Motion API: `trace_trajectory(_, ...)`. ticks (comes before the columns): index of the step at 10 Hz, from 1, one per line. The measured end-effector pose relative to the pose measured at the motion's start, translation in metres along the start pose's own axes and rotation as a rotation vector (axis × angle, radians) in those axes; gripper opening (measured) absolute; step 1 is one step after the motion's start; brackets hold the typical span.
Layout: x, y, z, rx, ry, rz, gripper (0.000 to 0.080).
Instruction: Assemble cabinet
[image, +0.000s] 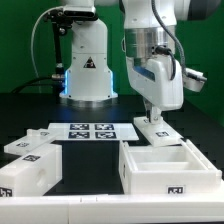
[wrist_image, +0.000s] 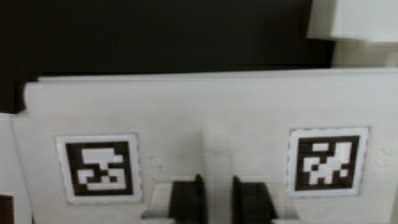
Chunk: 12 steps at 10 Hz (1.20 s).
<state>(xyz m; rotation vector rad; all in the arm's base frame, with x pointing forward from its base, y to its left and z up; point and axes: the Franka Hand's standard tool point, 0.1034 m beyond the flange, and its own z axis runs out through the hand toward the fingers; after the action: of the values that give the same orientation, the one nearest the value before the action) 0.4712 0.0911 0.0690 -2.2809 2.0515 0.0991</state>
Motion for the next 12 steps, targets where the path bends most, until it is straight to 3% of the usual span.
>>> trace_trajectory(3, -0.006, 0.0, 0.001, 0.001, 0.003, 0.004, 0.0061)
trace_trajectory(5, -0.021, 0.001, 0.004, -0.006, 0.031, 0.037, 0.0061)
trace_trajectory(6, -0.03, 0.005, 0.007, -0.026, 0.057, 0.024, 0.0061)
trace_trajectory(7, -0.021, 0.008, 0.004, -0.07, 0.047, 0.033, 0.0061)
trace_trajectory(9, -0.008, 0.008, -0.001, -0.092, 0.042, 0.065, 0.0061)
trace_trajectory(12, -0.002, 0.011, -0.002, -0.091, 0.039, 0.085, 0.0061)
